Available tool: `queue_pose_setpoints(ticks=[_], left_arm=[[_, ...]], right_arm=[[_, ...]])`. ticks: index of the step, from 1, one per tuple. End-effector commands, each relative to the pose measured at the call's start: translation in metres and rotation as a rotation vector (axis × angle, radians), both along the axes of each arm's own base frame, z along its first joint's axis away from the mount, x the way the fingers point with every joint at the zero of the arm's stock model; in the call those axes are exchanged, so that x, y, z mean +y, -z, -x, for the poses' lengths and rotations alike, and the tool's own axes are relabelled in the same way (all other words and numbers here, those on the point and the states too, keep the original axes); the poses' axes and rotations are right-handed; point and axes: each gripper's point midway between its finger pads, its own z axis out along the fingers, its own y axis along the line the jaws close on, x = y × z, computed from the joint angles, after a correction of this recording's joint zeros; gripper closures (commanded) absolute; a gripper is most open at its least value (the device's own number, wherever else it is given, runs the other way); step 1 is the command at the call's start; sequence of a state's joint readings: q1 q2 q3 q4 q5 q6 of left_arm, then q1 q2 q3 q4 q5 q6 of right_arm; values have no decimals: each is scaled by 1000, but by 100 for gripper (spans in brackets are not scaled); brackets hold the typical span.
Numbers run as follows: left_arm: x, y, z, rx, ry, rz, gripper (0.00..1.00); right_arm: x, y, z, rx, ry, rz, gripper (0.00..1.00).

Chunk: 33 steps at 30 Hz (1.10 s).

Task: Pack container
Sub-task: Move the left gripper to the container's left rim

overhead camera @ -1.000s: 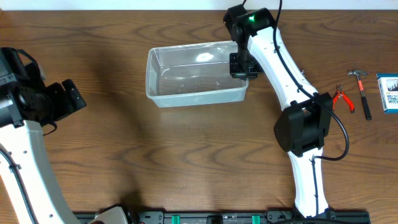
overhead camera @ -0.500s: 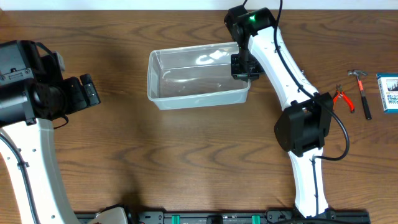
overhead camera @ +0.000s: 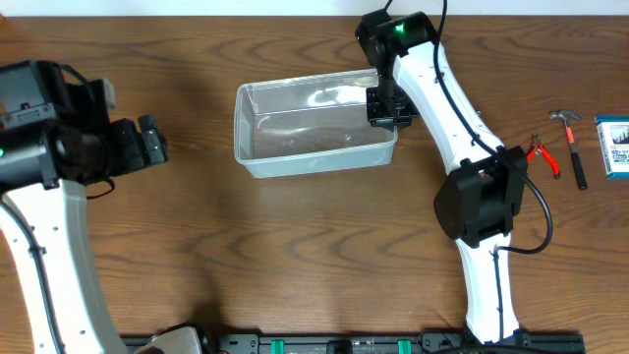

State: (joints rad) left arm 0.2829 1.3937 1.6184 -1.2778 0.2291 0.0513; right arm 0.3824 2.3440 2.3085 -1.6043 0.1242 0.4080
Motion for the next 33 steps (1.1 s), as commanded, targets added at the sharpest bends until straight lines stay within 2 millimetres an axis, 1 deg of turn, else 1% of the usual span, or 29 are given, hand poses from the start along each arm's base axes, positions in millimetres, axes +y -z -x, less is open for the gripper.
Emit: queue_pose_setpoints(ticks=[1, 4, 7, 11, 14, 16, 20, 23, 29, 33], left_arm=[[-17, 6, -12, 15, 104, 8, 2], [-33, 18, -21, 50, 169, 12, 2], [-44, 31, -32, 77, 209, 17, 2], [-48, 48, -42, 118, 224, 27, 2], [-48, 59, -46, 162, 138, 70, 2], [-47, 65, -52, 170, 93, 88, 2], [-53, 76, -70, 159, 114, 85, 2], [-64, 85, -84, 145, 147, 79, 2], [-92, 97, -108, 100, 222, 69, 2], [-106, 111, -114, 117, 256, 68, 2]], right_arm=[[-15, -11, -3, -24, -11, 24, 98], [-15, -11, -4, -28, -15, 22, 99], [-13, -11, -6, -36, -22, 13, 98], [-12, -11, -7, -38, -29, 10, 98], [-12, -11, -8, -39, -37, 9, 97], [-12, -11, -9, -42, -41, 8, 97], [-11, -11, -10, -49, -44, 5, 96], [-11, -11, -11, -53, -44, 4, 96], [-11, -11, -11, -51, -51, 3, 95], [-11, -11, -11, -51, -55, 4, 95]])
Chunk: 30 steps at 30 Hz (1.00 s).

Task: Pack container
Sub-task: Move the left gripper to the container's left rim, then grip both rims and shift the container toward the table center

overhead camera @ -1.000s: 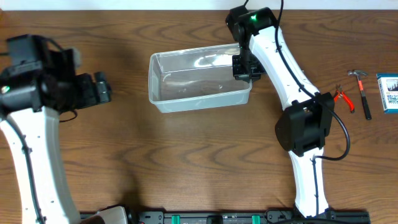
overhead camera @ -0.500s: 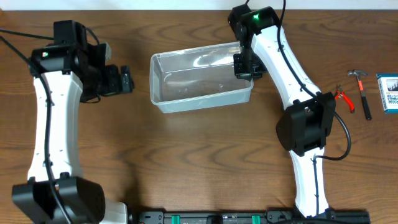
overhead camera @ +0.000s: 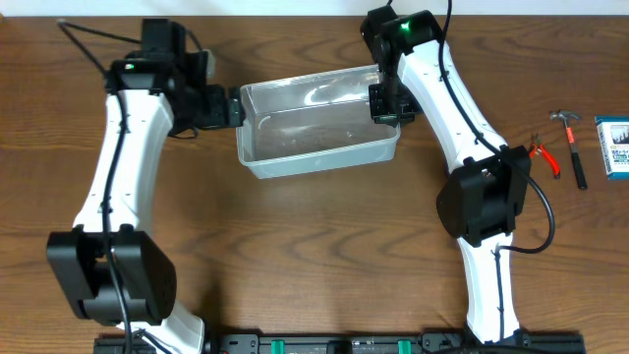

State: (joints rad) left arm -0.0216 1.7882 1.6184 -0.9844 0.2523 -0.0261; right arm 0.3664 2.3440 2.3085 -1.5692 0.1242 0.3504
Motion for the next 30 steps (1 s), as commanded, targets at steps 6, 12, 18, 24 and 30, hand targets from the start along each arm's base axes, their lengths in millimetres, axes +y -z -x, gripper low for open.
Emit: queue_pose_setpoints(ticks=[6, 12, 18, 24, 30], left_arm=[[-17, 36, -6, 95, 0, 3, 2], [-17, 59, -5, 157, -3, -1, 2], [-17, 62, -7, 157, -3, -1, 2], [-17, 62, -8, 152, -3, -1, 5], [-17, 63, -9, 149, -3, -1, 31]], right_arm=[[-8, -11, -1, -26, -19, 16, 95], [-11, -11, -2, -24, -18, 13, 95], [-13, -11, -5, -27, -23, -1, 95], [-10, -10, -7, -23, -40, -41, 95], [-9, -10, -8, -25, -52, -43, 95]])
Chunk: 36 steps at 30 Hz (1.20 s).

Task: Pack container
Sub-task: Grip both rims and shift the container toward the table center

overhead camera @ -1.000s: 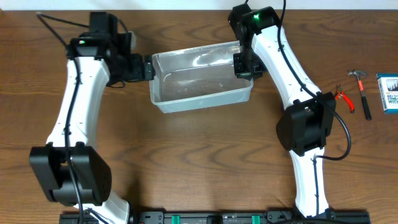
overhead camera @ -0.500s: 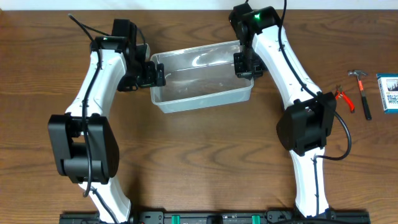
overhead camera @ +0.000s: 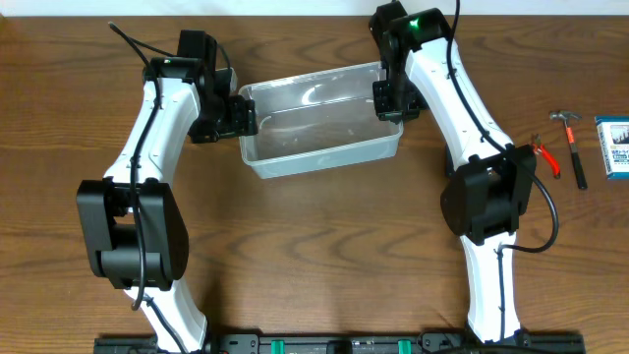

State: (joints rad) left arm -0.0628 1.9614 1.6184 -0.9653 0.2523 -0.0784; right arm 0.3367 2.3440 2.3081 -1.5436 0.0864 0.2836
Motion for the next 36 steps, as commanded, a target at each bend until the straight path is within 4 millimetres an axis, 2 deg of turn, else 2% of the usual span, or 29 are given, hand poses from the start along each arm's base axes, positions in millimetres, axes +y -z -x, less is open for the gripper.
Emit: queue_pose_setpoints(ticks=[1, 4, 17, 26, 36], left_arm=[[0, -3, -4, -14, 6, -6, 33], [0, -1, -4, -9, 6, -7, 36], [-1, 9, 3, 20, 11, -12, 37], [-14, 19, 9, 35, 51, -40, 37], [-16, 27, 11, 57, 51, -41, 41]], right_arm=[[-5, -11, 0, -22, -20, -1, 95], [-5, -11, 0, -20, -26, 0, 95], [-4, -11, -2, -28, -38, -2, 94], [-4, -11, -3, -30, -38, -3, 94], [-4, -11, -2, -26, -38, -2, 93]])
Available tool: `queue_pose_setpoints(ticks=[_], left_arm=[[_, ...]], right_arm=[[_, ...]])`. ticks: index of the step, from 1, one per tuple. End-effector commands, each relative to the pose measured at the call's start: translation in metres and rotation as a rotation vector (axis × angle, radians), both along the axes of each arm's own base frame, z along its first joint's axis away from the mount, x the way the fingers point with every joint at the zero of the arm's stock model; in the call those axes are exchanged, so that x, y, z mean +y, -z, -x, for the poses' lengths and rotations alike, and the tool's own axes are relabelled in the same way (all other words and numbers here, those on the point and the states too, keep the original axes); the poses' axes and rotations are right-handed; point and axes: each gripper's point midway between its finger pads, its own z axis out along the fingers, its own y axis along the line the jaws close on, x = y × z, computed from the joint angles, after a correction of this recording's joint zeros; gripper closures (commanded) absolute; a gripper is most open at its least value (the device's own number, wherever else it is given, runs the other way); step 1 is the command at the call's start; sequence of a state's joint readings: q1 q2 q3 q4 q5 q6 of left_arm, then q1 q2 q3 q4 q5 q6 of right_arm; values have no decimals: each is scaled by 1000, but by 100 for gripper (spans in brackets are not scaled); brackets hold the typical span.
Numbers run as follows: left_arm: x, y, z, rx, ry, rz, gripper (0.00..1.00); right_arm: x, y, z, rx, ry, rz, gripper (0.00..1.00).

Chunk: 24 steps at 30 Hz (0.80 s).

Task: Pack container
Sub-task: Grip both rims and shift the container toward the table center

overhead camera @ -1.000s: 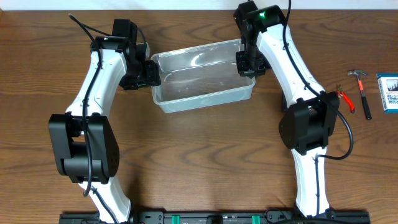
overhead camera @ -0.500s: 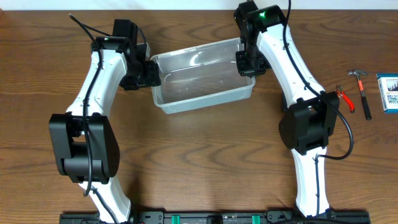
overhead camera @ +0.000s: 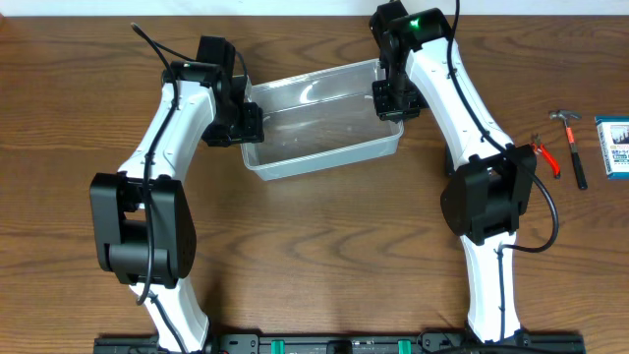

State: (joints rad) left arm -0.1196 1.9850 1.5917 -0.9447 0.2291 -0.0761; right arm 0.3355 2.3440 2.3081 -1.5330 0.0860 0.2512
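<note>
A clear plastic container [overhead camera: 319, 123] lies empty in the upper middle of the table, tilted slightly with its right end farther back. My right gripper [overhead camera: 387, 101] is shut on the rim of its right end. My left gripper [overhead camera: 250, 124] sits over the rim of its left end, touching or straddling the wall. The overhead view does not show how far apart its fingers stand.
At the far right lie red-handled pliers [overhead camera: 543, 155], a small hammer [overhead camera: 573, 147] and a blue-and-white box [overhead camera: 614, 147]. The bases of both arms stand at the front edge of the wooden table [overhead camera: 314, 256].
My left gripper has shifted a little to the right, from beside the container's left end to over its rim. The container's left end has nudged slightly to the right. The right gripper has not moved.
At first my left arm was far out at the table's left edge while the right gripper held the container's right rim. The left gripper then stood just left of the container, then touched its left end, and now overlaps that rim. The container has shifted slightly back and right.
</note>
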Motion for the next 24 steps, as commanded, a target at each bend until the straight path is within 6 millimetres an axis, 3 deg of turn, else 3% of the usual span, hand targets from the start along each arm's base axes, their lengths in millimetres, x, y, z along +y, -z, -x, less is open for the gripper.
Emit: queue_pose_setpoints(ticks=[1, 17, 24], left_arm=[[4, 11, 5, 33, -5, -16, 41], [4, 13, 6, 43, -5, -18, 58], [4, 13, 7, 44, -5, -18, 66]], right_arm=[[-5, -11, 1, -19, -7, 1, 93], [-5, -10, 0, -21, -6, 0, 97], [-8, 13, 8, 28, -6, 16, 99]])
